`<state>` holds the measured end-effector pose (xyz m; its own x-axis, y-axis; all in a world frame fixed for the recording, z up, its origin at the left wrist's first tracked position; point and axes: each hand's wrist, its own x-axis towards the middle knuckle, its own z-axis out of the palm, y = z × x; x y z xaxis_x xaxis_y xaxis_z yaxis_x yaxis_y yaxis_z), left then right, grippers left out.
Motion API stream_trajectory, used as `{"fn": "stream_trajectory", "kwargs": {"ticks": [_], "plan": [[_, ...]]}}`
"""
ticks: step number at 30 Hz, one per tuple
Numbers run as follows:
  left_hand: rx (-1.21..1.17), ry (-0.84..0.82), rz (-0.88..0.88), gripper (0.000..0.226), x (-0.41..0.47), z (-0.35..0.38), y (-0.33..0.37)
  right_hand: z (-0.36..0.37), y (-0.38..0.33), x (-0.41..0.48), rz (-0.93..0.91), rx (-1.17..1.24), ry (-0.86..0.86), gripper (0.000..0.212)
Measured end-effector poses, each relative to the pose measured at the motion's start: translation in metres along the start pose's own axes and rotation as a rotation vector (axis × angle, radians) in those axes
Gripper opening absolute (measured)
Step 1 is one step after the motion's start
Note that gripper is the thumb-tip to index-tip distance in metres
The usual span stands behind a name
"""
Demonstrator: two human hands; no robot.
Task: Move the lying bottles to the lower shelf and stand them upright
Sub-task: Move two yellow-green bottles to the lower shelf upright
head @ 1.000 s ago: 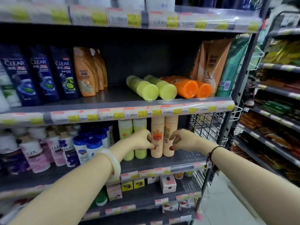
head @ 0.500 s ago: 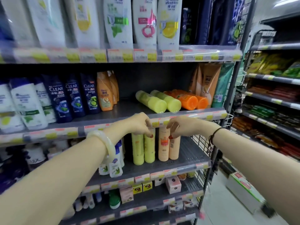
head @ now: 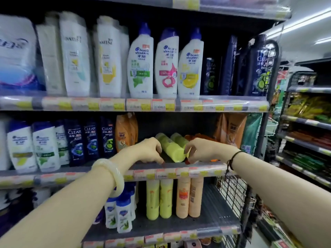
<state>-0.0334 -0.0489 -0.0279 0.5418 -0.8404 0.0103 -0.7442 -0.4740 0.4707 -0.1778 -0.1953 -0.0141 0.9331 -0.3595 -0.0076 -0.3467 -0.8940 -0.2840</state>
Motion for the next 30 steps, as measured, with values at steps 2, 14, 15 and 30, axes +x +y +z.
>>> {"fn": "stream_trajectory", "kwargs": {"ticks": [2,14,15,30], "plan": [[-0.011,-0.003,-0.020,0.053,0.009,-0.005,0.005,-0.010,0.005,0.008,0.000,0.026,0.003,0.047],[-0.070,0.026,-0.111,0.058,0.063,0.008,0.019,-0.018,0.048,0.059,0.011,0.028,0.057,0.048],[-0.087,0.035,-0.127,0.060,0.067,0.010,0.018,-0.018,0.051,0.063,0.002,0.031,0.058,0.044],[-0.586,0.045,-0.188,0.075,0.100,0.041,0.004,-0.005,0.076,0.096,-0.014,-0.005,0.072,0.040]]}}
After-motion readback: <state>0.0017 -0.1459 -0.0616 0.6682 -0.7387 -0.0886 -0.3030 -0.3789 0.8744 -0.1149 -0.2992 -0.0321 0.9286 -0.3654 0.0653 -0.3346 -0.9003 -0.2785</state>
